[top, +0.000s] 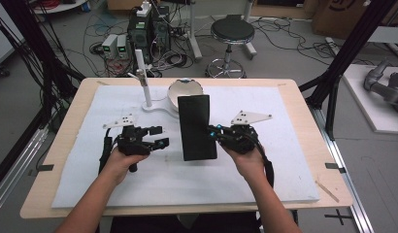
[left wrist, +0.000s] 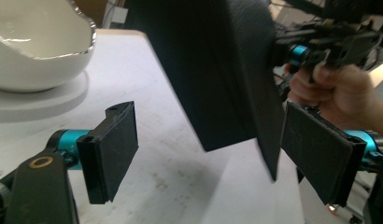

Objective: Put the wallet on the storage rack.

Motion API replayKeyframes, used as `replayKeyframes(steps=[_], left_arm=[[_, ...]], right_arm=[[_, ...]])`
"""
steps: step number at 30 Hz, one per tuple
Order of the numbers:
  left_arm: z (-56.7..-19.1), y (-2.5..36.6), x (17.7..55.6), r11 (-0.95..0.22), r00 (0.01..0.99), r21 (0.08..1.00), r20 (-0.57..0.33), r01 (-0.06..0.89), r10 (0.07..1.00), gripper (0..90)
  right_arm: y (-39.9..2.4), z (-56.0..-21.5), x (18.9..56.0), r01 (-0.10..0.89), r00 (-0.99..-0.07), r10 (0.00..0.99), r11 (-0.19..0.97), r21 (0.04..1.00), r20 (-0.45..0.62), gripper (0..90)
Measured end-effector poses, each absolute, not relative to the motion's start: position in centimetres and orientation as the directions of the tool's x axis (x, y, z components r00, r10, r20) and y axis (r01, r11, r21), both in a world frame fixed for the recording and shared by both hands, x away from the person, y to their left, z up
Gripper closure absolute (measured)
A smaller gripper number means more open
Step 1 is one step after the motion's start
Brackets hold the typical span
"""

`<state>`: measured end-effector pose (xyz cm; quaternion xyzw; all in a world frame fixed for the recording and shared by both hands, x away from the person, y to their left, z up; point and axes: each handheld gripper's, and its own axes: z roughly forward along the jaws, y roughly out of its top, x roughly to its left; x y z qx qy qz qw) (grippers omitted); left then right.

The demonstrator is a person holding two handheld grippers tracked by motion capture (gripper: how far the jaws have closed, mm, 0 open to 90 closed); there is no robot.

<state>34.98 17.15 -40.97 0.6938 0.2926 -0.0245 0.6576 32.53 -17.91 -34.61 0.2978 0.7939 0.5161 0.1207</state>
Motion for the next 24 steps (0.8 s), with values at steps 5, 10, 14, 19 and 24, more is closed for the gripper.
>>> replayKeyframes(steps=[5, 10, 14, 19, 24], left_arm=[[-41.1, 16.0, 34.8, 0.018, 0.839, 0.894, -0.427, 0.447, 0.337, 19.1], [-40.6, 14.8, 33.9, -0.030, 0.897, 0.932, -0.339, 0.362, 0.282, 68.9], [-40.2, 14.9, 33.6, -0.042, 0.901, 0.934, -0.330, 0.356, 0.282, 83.5], [-39.6, 15.4, 33.6, -0.069, 0.909, 0.945, -0.286, 0.321, 0.304, 84.2], [-39.0, 15.8, 33.5, -0.052, 0.928, 0.967, -0.224, 0.250, 0.297, 84.2]], right_arm=[[-16.7, -34.8, 32.2, 0.327, -0.823, 0.558, 0.309, 0.893, 0.109, 84.7], [-14.9, -35.1, 31.8, 0.313, -0.845, 0.526, 0.339, 0.887, 0.098, 84.6], [-14.7, -35.4, 31.8, 0.316, -0.842, 0.530, 0.329, 0.890, 0.103, 83.8], [-15.4, -35.6, 32.3, 0.343, -0.837, 0.525, 0.283, 0.895, 0.155, 61.3], [-16.0, -36.4, 33.2, 0.429, -0.816, 0.534, 0.306, 0.850, 0.221, 27.6]])
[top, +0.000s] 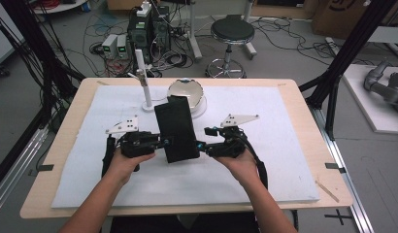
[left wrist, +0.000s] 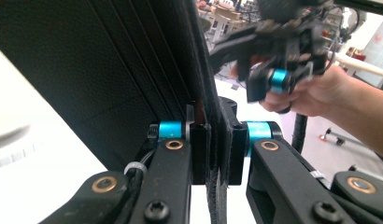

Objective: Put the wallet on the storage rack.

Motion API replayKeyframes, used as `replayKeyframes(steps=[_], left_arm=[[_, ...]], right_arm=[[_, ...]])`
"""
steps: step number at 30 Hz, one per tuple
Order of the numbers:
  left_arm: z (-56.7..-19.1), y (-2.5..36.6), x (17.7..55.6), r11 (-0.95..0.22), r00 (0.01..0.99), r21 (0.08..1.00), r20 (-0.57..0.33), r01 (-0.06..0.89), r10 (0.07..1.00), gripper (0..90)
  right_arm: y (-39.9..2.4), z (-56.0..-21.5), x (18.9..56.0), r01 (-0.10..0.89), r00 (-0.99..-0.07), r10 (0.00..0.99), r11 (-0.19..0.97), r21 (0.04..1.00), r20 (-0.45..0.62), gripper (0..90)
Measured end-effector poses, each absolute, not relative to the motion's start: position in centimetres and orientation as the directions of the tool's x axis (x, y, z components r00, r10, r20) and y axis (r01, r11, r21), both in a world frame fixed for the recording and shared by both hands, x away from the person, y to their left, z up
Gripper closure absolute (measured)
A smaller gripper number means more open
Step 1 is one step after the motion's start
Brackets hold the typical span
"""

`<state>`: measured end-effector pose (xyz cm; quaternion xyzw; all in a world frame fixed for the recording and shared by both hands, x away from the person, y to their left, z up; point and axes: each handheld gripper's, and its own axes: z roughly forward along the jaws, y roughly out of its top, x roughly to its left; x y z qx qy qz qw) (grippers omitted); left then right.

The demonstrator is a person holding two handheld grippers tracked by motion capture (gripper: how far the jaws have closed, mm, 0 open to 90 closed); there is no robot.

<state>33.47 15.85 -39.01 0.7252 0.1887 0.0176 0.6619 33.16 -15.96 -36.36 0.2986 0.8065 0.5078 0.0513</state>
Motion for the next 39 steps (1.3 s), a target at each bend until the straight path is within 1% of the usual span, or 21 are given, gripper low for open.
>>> replayKeyframes(steps=[1, 4, 5, 6, 7, 8, 9, 10, 11, 12, 14, 15, 18, 20, 25, 31, 36, 38, 39], left_arm=[[-38.8, 15.9, 33.4, -0.057, 0.935, 0.972, -0.204, 0.229, 0.290, 84.2], [-38.0, 15.7, 32.9, -0.040, 0.957, 0.987, -0.142, 0.157, 0.252, 84.1], [-37.9, 15.6, 32.8, -0.025, 0.962, 0.988, -0.140, 0.149, 0.234, 84.2], [-37.8, 15.6, 32.8, -0.019, 0.965, 0.990, -0.135, 0.143, 0.225, 84.1], [-37.8, 15.6, 32.8, -0.014, 0.965, 0.990, -0.137, 0.144, 0.222, 84.2], [-37.9, 15.5, 32.8, -0.015, 0.965, 0.989, -0.142, 0.149, 0.221, 84.1], [-38.0, 15.5, 32.9, -0.015, 0.962, 0.988, -0.148, 0.155, 0.230, 84.1], [-38.1, 15.6, 33.0, -0.015, 0.958, 0.987, -0.153, 0.161, 0.241, 83.6], [-38.3, 15.7, 33.1, -0.005, 0.949, 0.984, -0.172, 0.179, 0.264, 81.0], [-38.3, 15.8, 33.1, 0.005, 0.944, 0.983, -0.177, 0.183, 0.280, 75.0], [-38.3, 16.2, 33.4, 0.019, 0.922, 0.979, -0.197, 0.203, 0.333, 54.9], [-38.3, 16.5, 33.5, 0.022, 0.915, 0.977, -0.206, 0.212, 0.347, 46.4], [-38.3, 17.2, 33.7, 0.009, 0.892, 0.976, -0.204, 0.219, 0.404, 35.1], [-38.5, 17.8, 33.9, -0.003, 0.875, 0.972, -0.208, 0.233, 0.438, 30.0], [-39.1, 18.6, 34.3, -0.012, 0.852, 0.966, -0.220, 0.257, 0.476, 29.1], [-39.2, 18.8, 34.4, -0.011, 0.844, 0.966, -0.220, 0.258, 0.489, 28.5], [-39.1, 19.0, 34.4, 0.002, 0.841, 0.968, -0.217, 0.250, 0.496, 27.5], [-39.0, 19.2, 34.3, 0.010, 0.839, 0.970, -0.213, 0.241, 0.501, 26.6], [-38.9, 19.3, 34.3, 0.012, 0.837, 0.971, -0.211, 0.238, 0.504, 26.5]], right_arm=[[-15.9, -36.7, 33.3, 0.440, -0.814, 0.533, 0.310, 0.843, 0.229, 25.7], [-15.3, -37.6, 33.6, 0.476, -0.814, 0.512, 0.316, 0.821, 0.275, 25.7], [-14.9, -37.9, 33.7, 0.484, -0.823, 0.487, 0.328, 0.811, 0.293, 26.4], [-14.6, -38.1, 33.7, 0.468, -0.842, 0.453, 0.344, 0.814, 0.293, 30.6], [-14.4, -38.2, 33.7, 0.457, -0.855, 0.427, 0.354, 0.816, 0.294, 36.8], [-14.2, -38.3, 33.6, 0.453, -0.863, 0.407, 0.357, 0.817, 0.300, 48.2], [-14.0, -38.2, 33.4, 0.419, -0.882, 0.383, 0.368, 0.830, 0.275, 62.2], [-13.9, -38.1, 33.1, 0.389, -0.898, 0.364, 0.388, 0.836, 0.248, 70.2], [-13.9, -38.0, 33.0, 0.379, -0.902, 0.360, 0.391, 0.839, 0.240, 73.4], [-13.9, -37.9, 32.9, 0.378, -0.902, 0.363, 0.397, 0.836, 0.235, 74.9], [-13.9, -37.8, 32.7, 0.353, -0.900, 0.400, 0.438, 0.827, 0.173, 75.9], [-14.1, -37.9, 32.9, 0.366, -0.894, 0.414, 0.451, 0.814, 0.173, 76.1], [-14.9, -38.1, 33.1, 0.374, -0.885, 0.434, 0.442, 0.816, 0.170, 76.3], [-15.6, -37.9, 33.3, 0.380, -0.876, 0.451, 0.424, 0.822, 0.172, 76.3], [-16.8, -37.5, 33.6, 0.381, -0.855, 0.489, 0.369, 0.848, 0.172, 76.3], [-17.3, -37.5, 33.9, 0.388, -0.840, 0.515, 0.351, 0.852, 0.170, 76.2], [-16.9, -37.5, 33.8, 0.373, -0.851, 0.504, 0.379, 0.847, 0.149, 76.2], [-16.8, -37.6, 33.8, 0.368, -0.849, 0.513, 0.404, 0.838, 0.126, 76.2], [-16.8, -37.6, 33.8, 0.357, -0.850, 0.518, 0.434, 0.827, 0.096, 76.2]])
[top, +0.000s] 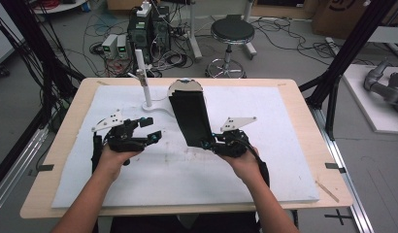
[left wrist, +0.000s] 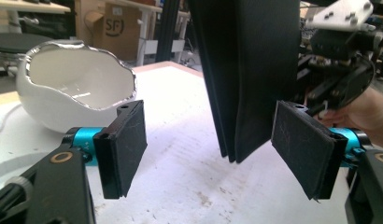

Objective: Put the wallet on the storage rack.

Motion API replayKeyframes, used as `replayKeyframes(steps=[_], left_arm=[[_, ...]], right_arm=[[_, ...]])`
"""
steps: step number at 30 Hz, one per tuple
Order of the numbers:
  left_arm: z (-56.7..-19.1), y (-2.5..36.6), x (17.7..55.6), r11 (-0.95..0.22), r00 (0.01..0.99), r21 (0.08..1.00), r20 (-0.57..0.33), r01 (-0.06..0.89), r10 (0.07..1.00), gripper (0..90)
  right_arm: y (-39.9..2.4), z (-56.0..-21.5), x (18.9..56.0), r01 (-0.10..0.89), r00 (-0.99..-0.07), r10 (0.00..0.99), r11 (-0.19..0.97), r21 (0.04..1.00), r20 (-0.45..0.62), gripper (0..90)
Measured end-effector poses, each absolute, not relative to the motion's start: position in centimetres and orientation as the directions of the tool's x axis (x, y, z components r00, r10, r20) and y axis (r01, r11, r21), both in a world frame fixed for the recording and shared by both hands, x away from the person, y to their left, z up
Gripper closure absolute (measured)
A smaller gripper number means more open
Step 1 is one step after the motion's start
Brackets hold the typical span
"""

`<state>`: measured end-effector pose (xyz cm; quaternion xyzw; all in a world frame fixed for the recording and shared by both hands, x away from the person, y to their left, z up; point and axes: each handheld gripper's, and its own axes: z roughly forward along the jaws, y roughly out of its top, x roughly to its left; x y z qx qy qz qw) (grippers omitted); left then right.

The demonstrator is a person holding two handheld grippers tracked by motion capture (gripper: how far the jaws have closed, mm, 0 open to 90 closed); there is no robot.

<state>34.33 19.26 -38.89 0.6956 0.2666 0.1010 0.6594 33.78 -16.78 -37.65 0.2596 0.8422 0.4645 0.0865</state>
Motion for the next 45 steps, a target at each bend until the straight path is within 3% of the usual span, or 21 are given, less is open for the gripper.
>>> replayKeyframes(steps=[14, 27, 28, 31, 34, 40, 45], left_arm=[[-38.7, 19.2, 34.3, 0.039, 0.859, 0.974, -0.216, 0.224, 0.465, 21.7], [-39.1, 16.1, 33.9, 0.013, 0.934, 0.971, -0.232, 0.237, 0.271, 18.8], [-39.1, 15.9, 33.8, -0.005, 0.946, 0.975, -0.214, 0.221, 0.243, 22.9], [-38.9, 15.7, 33.3, -0.067, 0.955, 0.985, -0.139, 0.162, 0.262, 57.1], [-38.8, 15.7, 33.2, -0.074, 0.958, 0.984, -0.136, 0.160, 0.253, 69.7], [-38.6, 15.6, 33.0, -0.103, 0.954, 0.984, -0.113, 0.147, 0.277, 74.8], [-38.8, 15.6, 33.1, -0.121, 0.962, 0.980, -0.127, 0.160, 0.243, 74.8]], right_arm=[[-16.1, -38.2, 33.8, 0.325, -0.909, 0.401, 0.515, 0.793, 0.112, 76.1], [-14.7, -38.6, 33.4, 0.261, -0.963, 0.199, 0.501, 0.825, 0.184, 76.2], [-14.6, -38.7, 33.4, 0.259, -0.963, 0.199, 0.508, 0.821, 0.181, 76.2], [-14.2, -39.1, 33.4, 0.269, -0.960, 0.220, 0.538, 0.799, 0.175, 75.9], [-14.5, -39.3, 33.8, 0.287, -0.952, 0.247, 0.527, 0.800, 0.179, 74.6], [-15.3, -39.1, 34.3, 0.339, -0.927, 0.315, 0.469, 0.816, 0.204, 47.2], [-16.5, -38.2, 34.2, 0.326, -0.928, 0.305, 0.384, 0.864, 0.214, 42.0]])
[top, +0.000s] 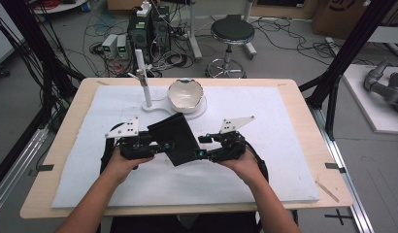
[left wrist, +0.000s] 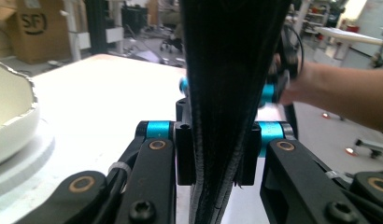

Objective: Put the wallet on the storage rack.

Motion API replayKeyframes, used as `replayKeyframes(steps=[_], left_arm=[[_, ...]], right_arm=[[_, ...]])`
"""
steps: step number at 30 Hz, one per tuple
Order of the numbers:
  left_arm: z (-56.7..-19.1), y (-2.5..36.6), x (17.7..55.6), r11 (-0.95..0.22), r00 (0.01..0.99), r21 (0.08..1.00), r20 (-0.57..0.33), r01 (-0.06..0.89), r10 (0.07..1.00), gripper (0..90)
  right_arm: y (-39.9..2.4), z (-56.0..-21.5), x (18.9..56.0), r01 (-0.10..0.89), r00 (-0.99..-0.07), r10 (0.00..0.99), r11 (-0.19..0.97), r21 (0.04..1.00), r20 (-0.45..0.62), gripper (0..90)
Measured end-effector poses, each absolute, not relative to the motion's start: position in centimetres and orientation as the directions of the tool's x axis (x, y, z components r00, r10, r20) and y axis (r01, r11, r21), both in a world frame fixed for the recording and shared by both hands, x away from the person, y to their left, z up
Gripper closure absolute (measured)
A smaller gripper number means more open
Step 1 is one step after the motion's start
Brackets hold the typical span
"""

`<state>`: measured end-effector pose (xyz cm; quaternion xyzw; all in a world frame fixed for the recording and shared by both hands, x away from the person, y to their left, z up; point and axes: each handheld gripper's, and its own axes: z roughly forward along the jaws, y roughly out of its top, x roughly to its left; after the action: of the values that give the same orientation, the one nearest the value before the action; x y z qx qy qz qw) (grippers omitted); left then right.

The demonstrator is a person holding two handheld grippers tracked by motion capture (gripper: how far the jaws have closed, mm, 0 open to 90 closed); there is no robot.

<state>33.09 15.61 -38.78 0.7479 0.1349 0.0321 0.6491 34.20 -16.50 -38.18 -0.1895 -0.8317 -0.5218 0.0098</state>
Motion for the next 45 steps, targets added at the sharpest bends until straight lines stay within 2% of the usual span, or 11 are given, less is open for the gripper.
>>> replayKeyframes(steps=[7, 13, 15, 17, 18, 19, 22, 25, 33, 40, 45], left_arm=[[-38.9, 14.5, 32.7, -0.165, 0.979, 0.976, -0.116, 0.144, 0.168, 74.8], [-38.9, 13.2, 32.4, -0.190, 0.988, 0.974, -0.102, 0.123, 0.119, 74.8], [-38.8, 12.8, 32.3, -0.205, 0.989, 0.972, -0.096, 0.118, 0.114, 74.8], [-38.8, 12.7, 32.3, -0.208, 0.988, 0.971, -0.098, 0.120, 0.117, 74.5], [-38.8, 12.9, 32.4, -0.189, 0.985, 0.973, -0.105, 0.130, 0.138, 72.5], [-38.7, 13.1, 32.4, -0.171, 0.981, 0.976, -0.109, 0.137, 0.160, 66.2], [-38.2, 14.3, 32.9, -0.112, 0.957, 0.980, -0.129, 0.163, 0.261, 40.0], [-38.1, 16.4, 33.4, -0.092, 0.932, 0.978, -0.145, 0.185, 0.332, 32.5], [-38.1, 20.5, 34.0, -0.030, 0.882, 0.975, -0.185, 0.220, 0.433, 31.3], [-38.5, 22.6, 33.6, -0.098, 0.856, 0.970, -0.147, 0.223, 0.496, 30.0], [-38.5, 23.3, 33.5, -0.085, 0.843, 0.970, -0.153, 0.229, 0.516, 28.8]], right_arm=[[-17.3, -36.2, 33.7, 0.266, -0.943, 0.268, 0.255, 0.930, 0.196, 39.4], [-15.8, -34.3, 33.4, 0.214, -0.968, 0.184, 0.264, 0.940, 0.169, 39.1], [-15.2, -33.9, 33.5, 0.195, -0.975, 0.159, 0.279, 0.940, 0.155, 46.1], [-14.7, -33.6, 33.2, 0.155, -0.985, 0.124, 0.298, 0.942, 0.123, 69.8], [-14.6, -33.5, 33.2, 0.138, -0.987, 0.122, 0.296, 0.945, 0.106, 73.5], [-14.7, -33.4, 33.2, 0.148, -0.985, 0.132, 0.293, 0.945, 0.113, 74.9], [-15.0, -33.3, 33.6, 0.164, -0.976, 0.189, 0.285, 0.944, 0.113, 75.9], [-16.1, -32.7, 34.9, 0.188, -0.953, 0.276, 0.212, 0.959, 0.126, 76.1], [-16.2, -29.8, 38.9, 0.157, -0.917, 0.385, 0.122, 0.980, 0.099, 76.1], [-15.0, -28.0, 43.7, 0.159, -0.895, 0.432, 0.087, 0.983, 0.107, 76.1], [-13.9, -27.6, 47.3, 0.178, -0.884, 0.454, 0.100, 0.979, 0.114, 76.1]])
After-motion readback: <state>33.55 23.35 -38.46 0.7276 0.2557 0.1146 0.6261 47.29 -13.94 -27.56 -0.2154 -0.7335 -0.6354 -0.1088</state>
